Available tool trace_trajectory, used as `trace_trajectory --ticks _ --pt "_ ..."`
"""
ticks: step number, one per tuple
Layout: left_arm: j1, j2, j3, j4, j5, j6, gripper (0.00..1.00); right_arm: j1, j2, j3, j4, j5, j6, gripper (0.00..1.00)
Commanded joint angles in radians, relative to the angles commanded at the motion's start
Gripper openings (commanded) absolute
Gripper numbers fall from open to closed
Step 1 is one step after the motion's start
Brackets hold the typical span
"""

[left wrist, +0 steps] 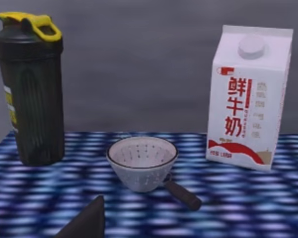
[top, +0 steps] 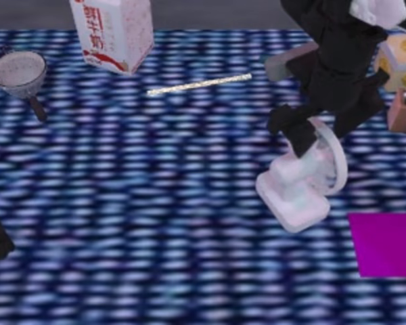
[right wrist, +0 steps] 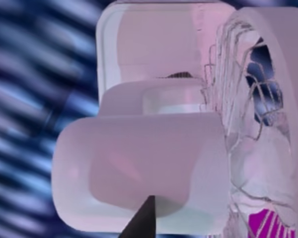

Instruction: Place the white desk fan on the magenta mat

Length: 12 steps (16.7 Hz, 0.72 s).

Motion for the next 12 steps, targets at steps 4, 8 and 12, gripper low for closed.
trace_trajectory --ticks 4,8,12 --pt "0.0 0.0 0.0 0.0 0.0 0.0 1.0 0.0 0.0 0.0 0.0 0.0 0.0 0.17" --pt "0.0 0.0 0.0 0.0 0.0 0.0 1.0 0.0 0.0 0.0 0.0 0.0 0.0 0.0" --pt "0.0 0.0 0.0 0.0 0.0 0.0 1.0 0.0 0.0 0.0 0.0 0.0 0.0 0.0"
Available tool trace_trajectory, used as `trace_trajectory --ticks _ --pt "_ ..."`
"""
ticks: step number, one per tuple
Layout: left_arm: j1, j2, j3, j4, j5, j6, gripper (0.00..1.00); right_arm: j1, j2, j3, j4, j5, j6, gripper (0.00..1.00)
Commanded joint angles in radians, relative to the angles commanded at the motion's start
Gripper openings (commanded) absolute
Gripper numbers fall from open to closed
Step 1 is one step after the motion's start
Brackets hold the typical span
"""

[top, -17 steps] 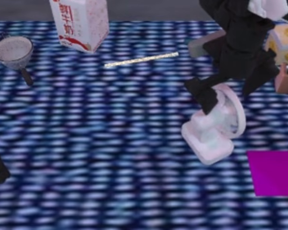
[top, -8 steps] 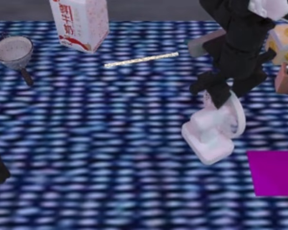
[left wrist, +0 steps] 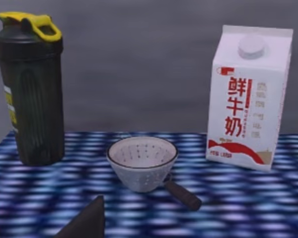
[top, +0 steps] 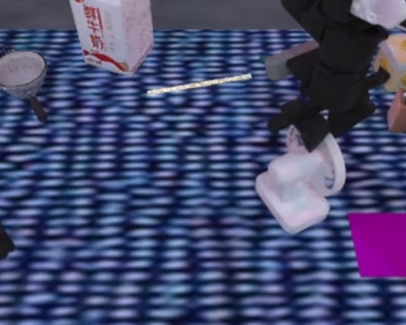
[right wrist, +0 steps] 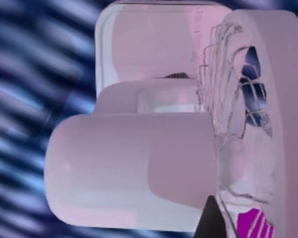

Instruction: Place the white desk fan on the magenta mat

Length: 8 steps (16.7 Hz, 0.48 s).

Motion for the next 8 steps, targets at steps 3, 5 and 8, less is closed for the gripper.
trace_trajectory --ticks 3,5,8 --pt "0.0 0.0 0.0 0.0 0.0 0.0 1.0 -0.002 -0.007 0.0 0.0 0.002 0.0 0.0" --pt "0.0 0.0 0.0 0.0 0.0 0.0 1.0 0.0 -0.004 0.018 -0.018 0.002 -0.001 0.0" --pt "0.0 0.0 0.0 0.0 0.0 0.0 1.0 0.002 0.006 0.122 -0.106 0.002 0.0 0.0"
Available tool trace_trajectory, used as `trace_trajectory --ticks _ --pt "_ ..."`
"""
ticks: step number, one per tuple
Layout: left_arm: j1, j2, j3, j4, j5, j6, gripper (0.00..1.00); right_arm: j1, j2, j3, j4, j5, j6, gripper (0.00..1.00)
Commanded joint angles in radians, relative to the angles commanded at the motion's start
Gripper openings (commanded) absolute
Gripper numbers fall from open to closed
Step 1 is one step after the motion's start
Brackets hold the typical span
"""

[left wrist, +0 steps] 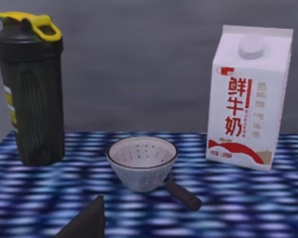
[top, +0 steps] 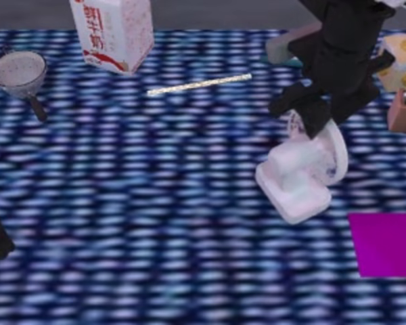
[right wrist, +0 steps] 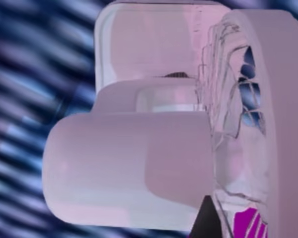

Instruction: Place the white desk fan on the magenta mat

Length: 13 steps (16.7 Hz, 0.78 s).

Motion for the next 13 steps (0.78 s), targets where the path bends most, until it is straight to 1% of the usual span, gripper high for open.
trace_trajectory --ticks 2,4,9,11,13 --pt "0.0 0.0 0.0 0.0 0.0 0.0 1.0 0.003 0.006 0.074 -0.068 0.0 -0.001 0.0" --pt "0.0 0.0 0.0 0.0 0.0 0.0 1.0 0.004 0.008 0.108 -0.102 0.0 -0.002 0.0" --pt "0.0 0.0 0.0 0.0 0.0 0.0 1.0 -0.001 0.005 0.108 -0.102 0.0 0.0 0.0" --pt "0.0 0.0 0.0 0.0 0.0 0.0 1.0 -0.002 0.0 0.097 -0.104 0.0 0.03 0.0" --pt "0.0 0.0 0.0 0.0 0.0 0.0 1.0 -0.008 -0.016 0.069 -0.105 0.0 0.103 0.0"
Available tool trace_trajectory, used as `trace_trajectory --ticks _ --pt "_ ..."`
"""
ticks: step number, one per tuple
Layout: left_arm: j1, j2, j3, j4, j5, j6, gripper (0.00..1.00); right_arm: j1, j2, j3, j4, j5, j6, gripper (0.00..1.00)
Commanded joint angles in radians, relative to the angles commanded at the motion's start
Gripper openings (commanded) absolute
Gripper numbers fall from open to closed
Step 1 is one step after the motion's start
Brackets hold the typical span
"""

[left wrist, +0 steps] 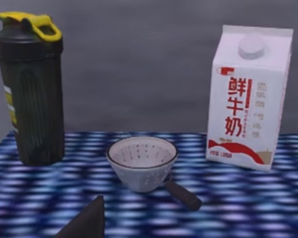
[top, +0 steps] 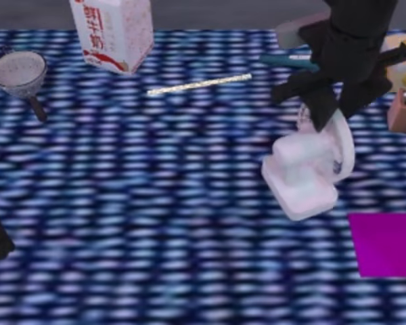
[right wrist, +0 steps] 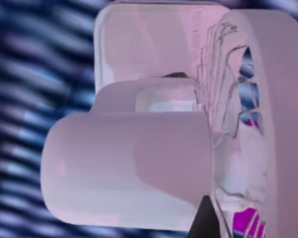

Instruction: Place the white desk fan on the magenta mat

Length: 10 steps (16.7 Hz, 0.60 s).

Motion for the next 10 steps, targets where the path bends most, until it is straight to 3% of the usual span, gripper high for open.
trace_trajectory --ticks 4,10 --pt "0.0 0.0 0.0 0.0 0.0 0.0 1.0 -0.025 -0.072 -0.099 0.011 0.0 0.268 0.0" --pt "0.0 0.0 0.0 0.0 0.0 0.0 1.0 -0.081 -0.256 -0.317 0.06 0.001 0.887 0.0"
